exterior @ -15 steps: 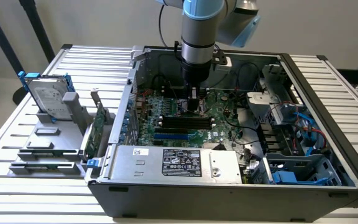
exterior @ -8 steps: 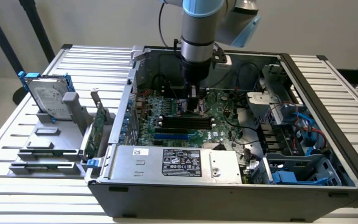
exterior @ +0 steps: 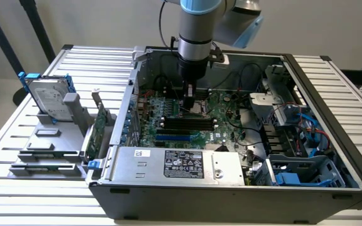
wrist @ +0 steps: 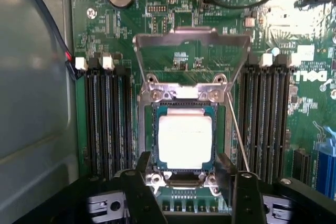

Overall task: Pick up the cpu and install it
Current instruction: 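Place the cpu into insertion slot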

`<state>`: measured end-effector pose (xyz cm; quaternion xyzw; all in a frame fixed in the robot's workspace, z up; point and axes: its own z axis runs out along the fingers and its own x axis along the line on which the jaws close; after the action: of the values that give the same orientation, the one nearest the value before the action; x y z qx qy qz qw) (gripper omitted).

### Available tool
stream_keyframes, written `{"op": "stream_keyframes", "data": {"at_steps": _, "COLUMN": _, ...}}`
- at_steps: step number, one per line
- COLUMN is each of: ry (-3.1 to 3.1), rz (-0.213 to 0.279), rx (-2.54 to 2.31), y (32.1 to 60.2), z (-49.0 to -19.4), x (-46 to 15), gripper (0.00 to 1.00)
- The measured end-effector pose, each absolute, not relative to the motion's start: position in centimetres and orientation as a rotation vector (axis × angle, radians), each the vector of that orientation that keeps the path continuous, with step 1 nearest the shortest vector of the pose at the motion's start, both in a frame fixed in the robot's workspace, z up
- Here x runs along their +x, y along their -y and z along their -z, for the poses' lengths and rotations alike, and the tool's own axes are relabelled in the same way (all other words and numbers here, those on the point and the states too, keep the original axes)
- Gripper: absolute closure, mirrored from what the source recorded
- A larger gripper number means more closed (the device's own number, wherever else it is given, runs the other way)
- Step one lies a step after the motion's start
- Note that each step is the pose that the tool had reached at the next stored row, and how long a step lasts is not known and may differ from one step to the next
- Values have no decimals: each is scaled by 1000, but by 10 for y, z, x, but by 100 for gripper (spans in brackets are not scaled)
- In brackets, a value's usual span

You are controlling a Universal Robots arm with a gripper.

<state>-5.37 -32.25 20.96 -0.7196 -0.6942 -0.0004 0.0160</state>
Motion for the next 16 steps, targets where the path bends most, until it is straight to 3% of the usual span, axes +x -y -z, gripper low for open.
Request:
{"op": "stream_keyframes", "data": {"at_steps": 2, "ry": 2154, "rz": -9, "rx": -2234, "y": 322, "z": -210, "x": -59, "gripper": 53}}
{"op": "stream_keyframes", "data": {"at_steps": 6, "ry": 2149, "rz": -22, "rx": -2228, "y": 321, "z": -212, "x": -65, "gripper": 64}}
{"op": "stream_keyframes", "data": {"at_steps": 10, "ry": 2149, "rz": -22, "rx": -2228, "y": 320, "z": -214, "x": -66, "gripper": 88}}
{"op": "stream_keyframes", "data": {"at_steps": 16, "ry": 2149, "rz": -22, "rx": -2228, "y": 320, "z": -214, "x": -66, "gripper": 89}}
